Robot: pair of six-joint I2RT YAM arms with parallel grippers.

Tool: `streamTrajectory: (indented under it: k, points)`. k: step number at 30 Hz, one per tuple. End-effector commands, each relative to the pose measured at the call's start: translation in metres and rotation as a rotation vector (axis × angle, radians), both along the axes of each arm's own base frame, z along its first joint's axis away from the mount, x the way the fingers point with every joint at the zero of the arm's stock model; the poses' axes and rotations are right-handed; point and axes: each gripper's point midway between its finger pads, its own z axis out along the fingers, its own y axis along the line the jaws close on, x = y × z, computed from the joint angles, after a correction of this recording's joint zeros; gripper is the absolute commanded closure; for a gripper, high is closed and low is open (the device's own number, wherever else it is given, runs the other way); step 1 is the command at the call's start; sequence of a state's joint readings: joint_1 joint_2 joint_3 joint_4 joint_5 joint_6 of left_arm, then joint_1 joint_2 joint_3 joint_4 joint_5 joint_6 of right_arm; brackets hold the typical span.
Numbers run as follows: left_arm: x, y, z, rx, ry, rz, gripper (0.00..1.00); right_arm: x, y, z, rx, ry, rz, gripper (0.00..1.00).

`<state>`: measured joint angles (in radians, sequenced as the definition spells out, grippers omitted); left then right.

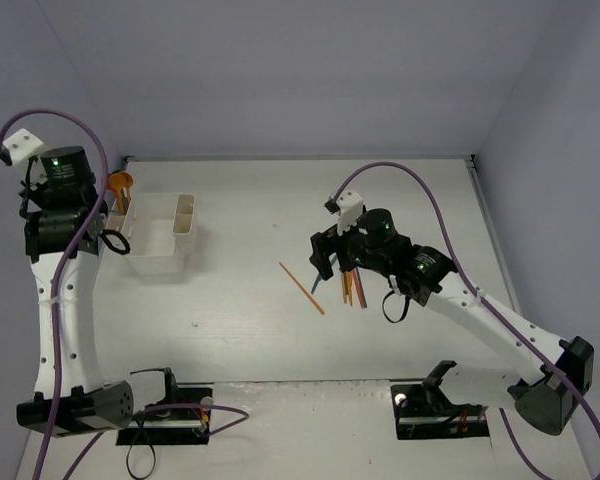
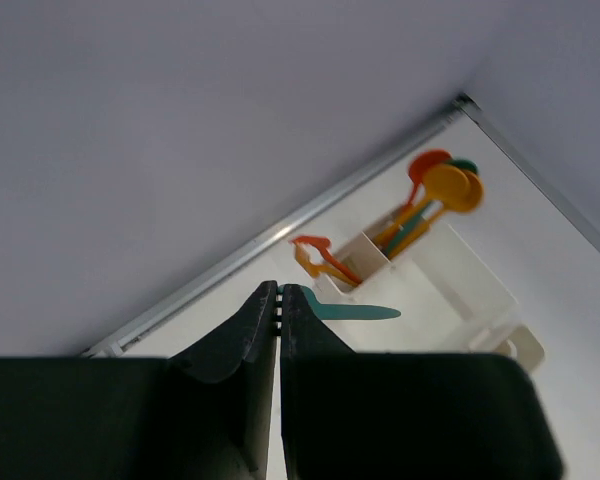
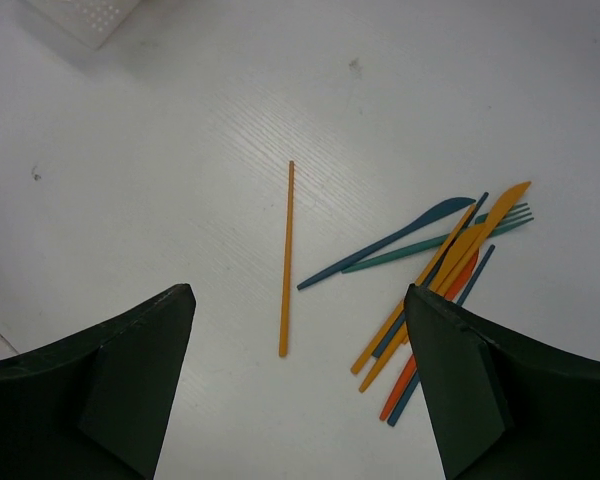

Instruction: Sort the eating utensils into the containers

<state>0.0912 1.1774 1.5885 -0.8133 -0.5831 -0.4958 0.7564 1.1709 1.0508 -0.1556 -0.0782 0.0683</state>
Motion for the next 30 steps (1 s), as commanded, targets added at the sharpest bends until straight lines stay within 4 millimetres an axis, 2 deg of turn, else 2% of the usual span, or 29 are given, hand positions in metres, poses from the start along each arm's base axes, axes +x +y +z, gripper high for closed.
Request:
streamTrajectory:
  k: [1,3,7,11,18,24,30]
  points:
    - [0.007,0.037,0.012,0.016,-0.047,0.163,1.0,0.004,-0.007,0.024,0.077,-0.058,-0.027,0.16]
    - [0.015,0.043,0.009,0.014,-0.056,0.176,1.0,0.005,-0.012,0.02,0.073,-0.051,-0.039,0.16]
    - [0.04,0.06,-0.013,0.002,-0.023,0.215,1.0,0.008,-0.021,0.017,0.078,-0.043,-0.064,0.16]
    - [0.059,0.067,-0.028,0.0,-0.035,0.209,1.0,0.009,-0.026,0.017,0.078,-0.048,-0.072,0.15]
    - [0.07,0.071,-0.053,0.006,0.029,0.204,1.0,0.012,-0.027,0.01,0.066,-0.029,-0.082,0.15]
    - [0.069,0.069,-0.072,-0.005,0.068,0.198,1.0,0.014,-0.025,0.007,0.065,-0.017,-0.08,0.15]
    - [0.068,0.066,-0.074,-0.011,0.081,0.171,0.73,0.016,-0.024,0.003,0.062,0.0,-0.09,0.15]
